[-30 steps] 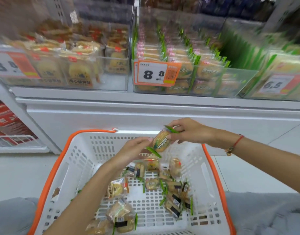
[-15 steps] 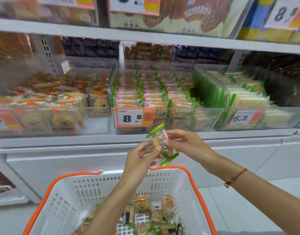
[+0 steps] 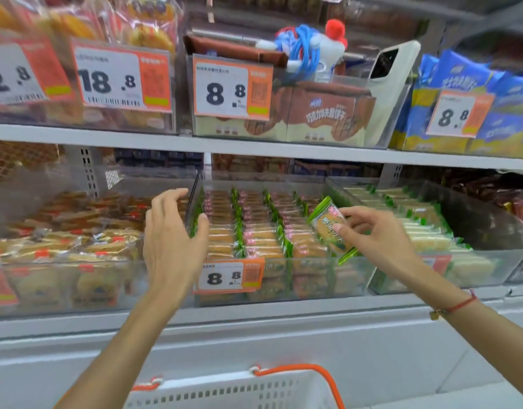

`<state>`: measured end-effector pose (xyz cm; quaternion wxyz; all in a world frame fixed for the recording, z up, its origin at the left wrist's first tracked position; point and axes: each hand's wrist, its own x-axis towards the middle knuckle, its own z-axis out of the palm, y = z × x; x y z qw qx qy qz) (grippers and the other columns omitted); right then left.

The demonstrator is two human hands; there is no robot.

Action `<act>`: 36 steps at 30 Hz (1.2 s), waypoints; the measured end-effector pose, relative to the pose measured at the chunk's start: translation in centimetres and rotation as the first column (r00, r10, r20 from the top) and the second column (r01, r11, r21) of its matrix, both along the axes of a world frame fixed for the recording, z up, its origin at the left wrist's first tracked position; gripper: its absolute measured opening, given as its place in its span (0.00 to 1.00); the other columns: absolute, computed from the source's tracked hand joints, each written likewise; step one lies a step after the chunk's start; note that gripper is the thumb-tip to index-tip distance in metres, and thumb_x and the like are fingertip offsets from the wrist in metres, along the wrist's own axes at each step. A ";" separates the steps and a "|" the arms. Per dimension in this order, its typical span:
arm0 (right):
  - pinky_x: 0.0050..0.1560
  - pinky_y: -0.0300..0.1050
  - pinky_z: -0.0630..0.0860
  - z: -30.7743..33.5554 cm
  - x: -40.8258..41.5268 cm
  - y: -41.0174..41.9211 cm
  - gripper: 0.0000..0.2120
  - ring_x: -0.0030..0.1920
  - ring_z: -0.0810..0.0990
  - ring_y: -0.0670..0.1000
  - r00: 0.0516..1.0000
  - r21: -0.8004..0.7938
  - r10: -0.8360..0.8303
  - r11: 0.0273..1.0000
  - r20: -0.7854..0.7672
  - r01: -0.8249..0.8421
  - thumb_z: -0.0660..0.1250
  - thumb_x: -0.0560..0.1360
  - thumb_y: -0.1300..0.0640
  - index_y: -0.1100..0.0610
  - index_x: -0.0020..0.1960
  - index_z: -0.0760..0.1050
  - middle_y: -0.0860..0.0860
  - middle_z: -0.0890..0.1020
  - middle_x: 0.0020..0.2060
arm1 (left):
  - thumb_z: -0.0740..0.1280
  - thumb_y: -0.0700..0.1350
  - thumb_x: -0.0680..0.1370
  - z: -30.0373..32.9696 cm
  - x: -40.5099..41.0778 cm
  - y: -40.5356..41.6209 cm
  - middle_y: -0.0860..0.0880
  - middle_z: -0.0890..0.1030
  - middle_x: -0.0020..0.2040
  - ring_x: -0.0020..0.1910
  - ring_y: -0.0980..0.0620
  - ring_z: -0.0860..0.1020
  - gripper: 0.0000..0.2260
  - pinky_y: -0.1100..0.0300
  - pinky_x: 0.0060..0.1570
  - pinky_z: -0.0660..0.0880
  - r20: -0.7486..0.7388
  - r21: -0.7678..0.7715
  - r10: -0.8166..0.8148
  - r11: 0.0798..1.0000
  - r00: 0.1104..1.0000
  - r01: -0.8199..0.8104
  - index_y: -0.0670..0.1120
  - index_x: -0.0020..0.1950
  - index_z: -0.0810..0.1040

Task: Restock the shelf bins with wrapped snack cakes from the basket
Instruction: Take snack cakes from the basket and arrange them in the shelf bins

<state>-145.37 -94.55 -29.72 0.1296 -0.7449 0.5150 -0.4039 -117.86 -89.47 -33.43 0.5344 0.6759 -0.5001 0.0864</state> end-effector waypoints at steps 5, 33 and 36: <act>0.47 0.50 0.77 2.5 -0.5 -4.5 0.13 0.45 0.81 0.54 0.920 -0.202 -0.186 0.972 -0.344 0.121 0.72 0.73 0.53 0.52 0.57 0.81 0.49 0.83 0.42 | 0.63 0.51 0.79 0.1 1.7 -2.4 0.43 0.69 0.70 0.65 0.42 0.71 0.25 0.47 0.57 0.70 -0.028 0.223 0.065 0.973 0.997 -0.057 0.44 0.73 0.62; 0.60 0.50 0.73 -1.5 3.3 -16.6 0.13 0.62 0.76 0.56 0.664 -0.050 -0.158 0.983 -0.731 0.179 0.63 0.79 0.53 0.42 0.63 0.76 0.48 0.76 0.65 | 0.55 0.58 0.80 -0.8 1.2 -3.0 0.49 0.76 0.60 0.52 0.43 0.77 0.19 0.53 0.44 0.63 0.012 0.203 0.123 0.971 0.992 -0.123 0.51 0.66 0.68; 0.62 0.49 0.73 -1.0 3.3 -16.6 0.19 0.64 0.75 0.56 0.651 0.038 -0.087 0.984 -0.754 0.176 0.65 0.77 0.59 0.44 0.65 0.74 0.50 0.75 0.67 | 0.56 0.58 0.80 -0.8 1.2 -2.9 0.49 0.77 0.59 0.53 0.44 0.77 0.19 0.53 0.44 0.62 0.016 0.198 0.126 0.972 0.992 -0.127 0.51 0.67 0.68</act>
